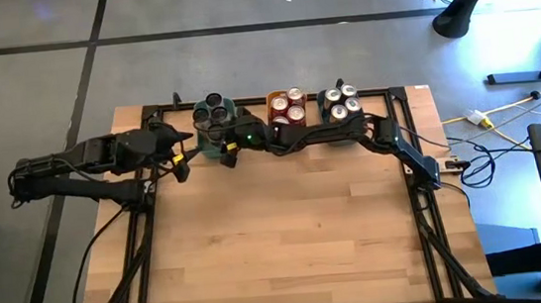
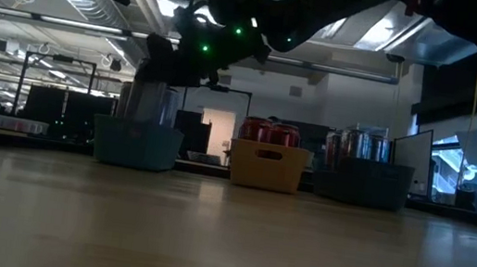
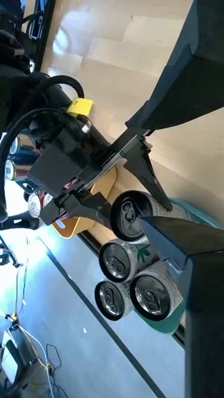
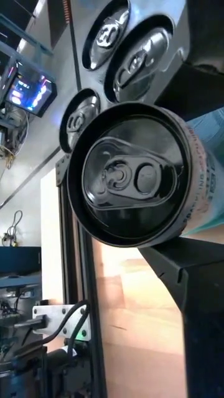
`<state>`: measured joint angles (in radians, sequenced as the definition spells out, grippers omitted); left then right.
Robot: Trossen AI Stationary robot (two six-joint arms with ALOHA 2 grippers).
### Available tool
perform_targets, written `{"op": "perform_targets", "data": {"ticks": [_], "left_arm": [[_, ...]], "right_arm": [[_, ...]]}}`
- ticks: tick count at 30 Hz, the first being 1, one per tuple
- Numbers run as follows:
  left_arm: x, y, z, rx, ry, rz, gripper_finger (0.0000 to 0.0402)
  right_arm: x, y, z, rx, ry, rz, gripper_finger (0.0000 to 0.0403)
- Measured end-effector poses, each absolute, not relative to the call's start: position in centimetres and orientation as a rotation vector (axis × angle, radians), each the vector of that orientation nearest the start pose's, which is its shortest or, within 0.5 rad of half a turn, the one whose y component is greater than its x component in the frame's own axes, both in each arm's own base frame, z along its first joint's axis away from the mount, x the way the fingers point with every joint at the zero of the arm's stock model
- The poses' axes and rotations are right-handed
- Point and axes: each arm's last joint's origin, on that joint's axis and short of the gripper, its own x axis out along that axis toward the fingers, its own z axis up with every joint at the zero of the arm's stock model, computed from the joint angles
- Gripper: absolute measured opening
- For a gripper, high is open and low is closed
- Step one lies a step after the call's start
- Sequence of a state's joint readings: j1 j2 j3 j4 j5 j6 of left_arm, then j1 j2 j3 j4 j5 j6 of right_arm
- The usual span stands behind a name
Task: Sort soda cans
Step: Put the white pink soda can into the green bin
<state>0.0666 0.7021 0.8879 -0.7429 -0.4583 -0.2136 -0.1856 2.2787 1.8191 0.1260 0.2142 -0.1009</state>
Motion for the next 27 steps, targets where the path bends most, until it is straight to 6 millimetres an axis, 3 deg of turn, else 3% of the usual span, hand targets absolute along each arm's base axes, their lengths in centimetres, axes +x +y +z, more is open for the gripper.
{"op": "perform_targets", "data": {"ticks": [7, 16, 27], "left_arm": [[12.7, 2.1, 32.8, -0.106, 0.494, 0.570, 0.0230], [12.9, 2.1, 32.7, -0.104, 0.504, 0.570, 0.0230], [12.9, 2.1, 32.7, -0.104, 0.505, 0.570, 0.0230]], "right_arm": [[52.3, -10.3, 19.9, -0.096, 0.379, -0.350, 0.0248], [52.5, -10.4, 19.2, -0.076, 0.377, -0.355, 0.0249], [52.6, -10.3, 19.4, -0.074, 0.358, -0.354, 0.0315]]}}
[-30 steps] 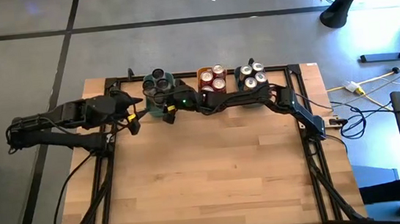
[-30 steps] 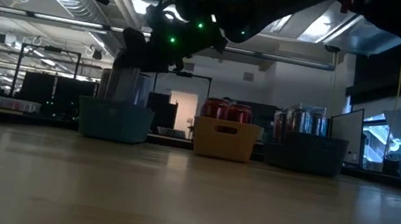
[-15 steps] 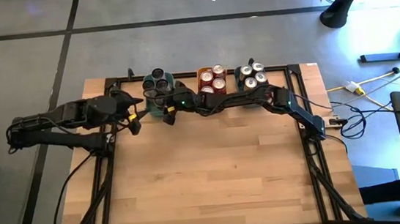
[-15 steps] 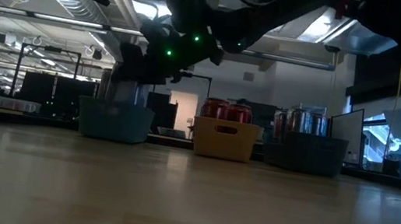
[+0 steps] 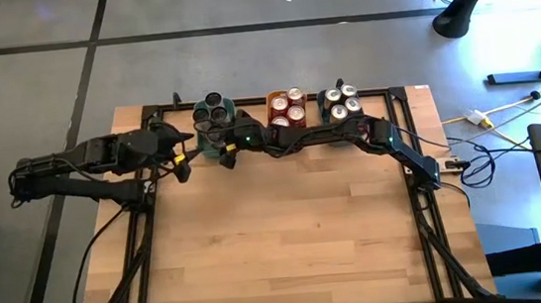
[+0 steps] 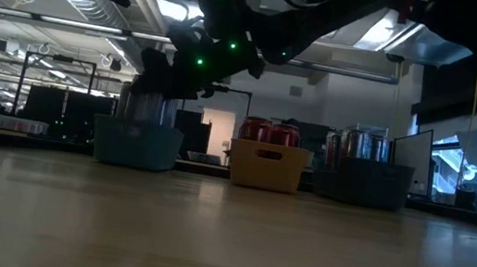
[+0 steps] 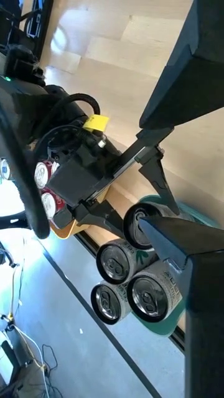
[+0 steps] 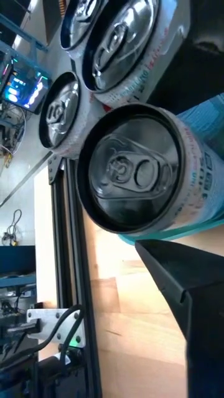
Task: Sort soda cans
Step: Put the white pink soda can into the green bin, then return to Home Position
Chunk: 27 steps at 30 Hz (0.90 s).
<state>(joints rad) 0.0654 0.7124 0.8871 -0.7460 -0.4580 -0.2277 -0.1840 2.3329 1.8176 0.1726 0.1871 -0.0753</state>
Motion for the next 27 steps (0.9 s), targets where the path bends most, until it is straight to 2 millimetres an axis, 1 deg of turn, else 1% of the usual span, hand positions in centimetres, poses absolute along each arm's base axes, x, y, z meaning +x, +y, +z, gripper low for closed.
{"op": "perform_targets", "data": {"ticks": [4, 13, 19, 23, 27], "left_arm": [[12.9, 2.1, 32.7, -0.104, 0.505, 0.570, 0.0230], [12.9, 2.1, 32.7, -0.104, 0.505, 0.570, 0.0230], [12.9, 2.1, 32.7, -0.104, 0.506, 0.570, 0.0230], [12.9, 2.1, 32.7, -0.104, 0.507, 0.570, 0.0230], [12.9, 2.1, 32.7, -0.104, 0.506, 0.570, 0.0230]], "right_arm": [[52.6, -10.3, 19.4, -0.074, 0.355, -0.354, 0.0328], [52.6, -10.2, 19.7, -0.066, 0.340, -0.391, 0.0329], [53.0, -9.7, 21.3, -0.068, 0.318, -0.400, 0.0329], [53.1, -9.5, 22.0, -0.076, 0.354, -0.409, 0.0329], [53.3, -9.0, 23.6, -0.093, 0.406, -0.408, 0.0330]]}}
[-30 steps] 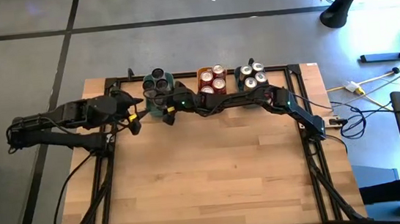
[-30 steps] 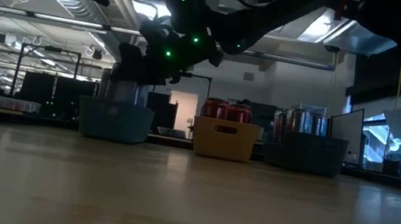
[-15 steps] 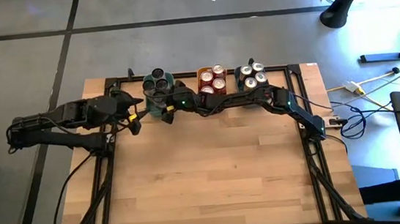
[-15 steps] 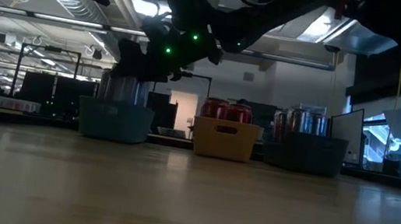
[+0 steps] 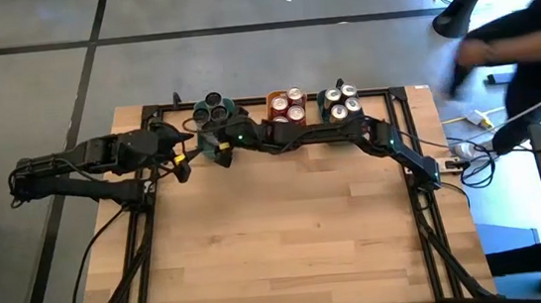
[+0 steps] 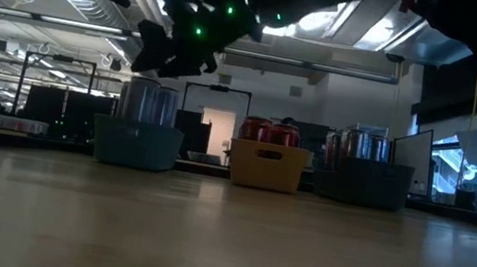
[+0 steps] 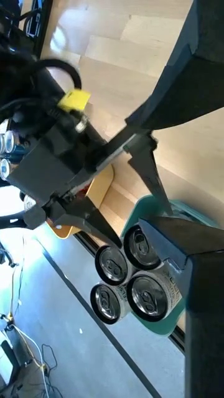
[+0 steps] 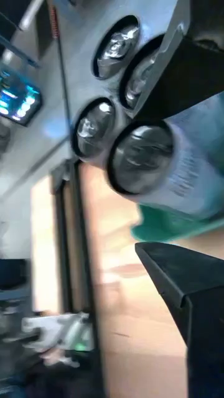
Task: Sort soda cans
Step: Return to Home Position
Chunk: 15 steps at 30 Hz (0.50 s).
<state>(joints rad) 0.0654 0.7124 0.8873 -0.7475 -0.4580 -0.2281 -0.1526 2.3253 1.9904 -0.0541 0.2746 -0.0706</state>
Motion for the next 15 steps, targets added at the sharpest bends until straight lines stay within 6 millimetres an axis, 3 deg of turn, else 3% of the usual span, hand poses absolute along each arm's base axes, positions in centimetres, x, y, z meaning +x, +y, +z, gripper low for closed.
{"op": "perform_targets", "data": {"ticks": [9, 12, 15], "left_arm": [[12.8, 2.1, 32.6, -0.106, 0.512, 0.571, 0.0230], [12.8, 2.1, 32.7, -0.103, 0.511, 0.571, 0.0225], [12.9, 2.1, 32.5, -0.101, 0.506, 0.568, 0.0202]], "right_arm": [[52.5, -5.1, 29.4, -0.225, 0.605, -0.354, 0.0324], [51.5, -4.1, 31.3, -0.253, 0.668, -0.343, 0.0307], [49.2, -3.7, 32.9, -0.254, 0.738, -0.326, 0.0279]]}}
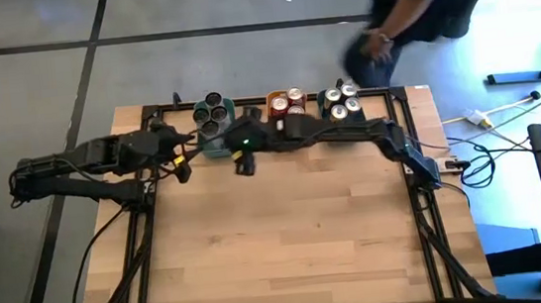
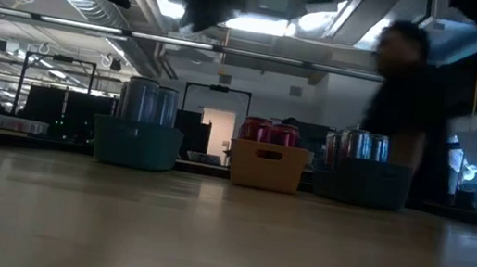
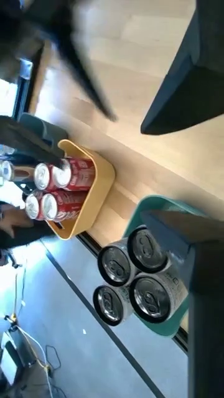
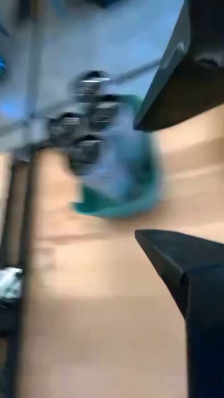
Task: Sort soda cans
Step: Return to Home Position
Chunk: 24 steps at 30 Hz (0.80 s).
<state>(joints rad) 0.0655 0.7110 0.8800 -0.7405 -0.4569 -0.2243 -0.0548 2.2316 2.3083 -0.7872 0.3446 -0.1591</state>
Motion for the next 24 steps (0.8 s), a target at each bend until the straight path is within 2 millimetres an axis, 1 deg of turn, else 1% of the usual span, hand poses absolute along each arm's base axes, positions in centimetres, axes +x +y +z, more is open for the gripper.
{"op": "perform_targets", "data": {"ticks": [2, 5, 10, 12, 16, 18, 21, 24], "left_arm": [[13.0, 2.1, 32.0, -0.081, 0.516, 0.557, 0.0178], [13.3, 2.1, 31.2, -0.073, 0.483, 0.508, 0.0131], [13.7, 1.8, 30.0, -0.071, 0.405, 0.384, 0.0036], [13.7, 1.7, 29.6, -0.068, 0.373, 0.378, 0.0010], [13.4, 1.7, 28.7, -0.040, 0.317, 0.343, 0.0012], [13.2, 1.5, 28.2, -0.041, 0.277, 0.293, 0.0008], [12.9, 1.4, 27.4, -0.035, 0.233, 0.253, 0.0003], [12.5, 1.3, 26.7, -0.035, 0.201, 0.252, 0.0006]], "right_arm": [[47.4, -3.7, 34.2, -0.209, 0.796, -0.306, 0.0254], [45.1, -3.4, 36.1, -0.166, 0.847, -0.265, 0.0209], [42.2, -2.9, 37.8, -0.118, 0.945, -0.162, 0.0126], [41.3, -2.8, 38.3, -0.098, 0.973, -0.122, 0.0091], [39.4, -2.2, 39.4, -0.040, 1.014, 0.005, 0.0025], [38.5, -2.0, 40.1, -0.018, 0.994, 0.068, 0.0007], [37.1, -1.8, 40.4, -0.006, 0.956, 0.079, 0.0013], [35.4, -1.9, 39.3, 0.009, 0.919, 0.034, 0.0015]]}}
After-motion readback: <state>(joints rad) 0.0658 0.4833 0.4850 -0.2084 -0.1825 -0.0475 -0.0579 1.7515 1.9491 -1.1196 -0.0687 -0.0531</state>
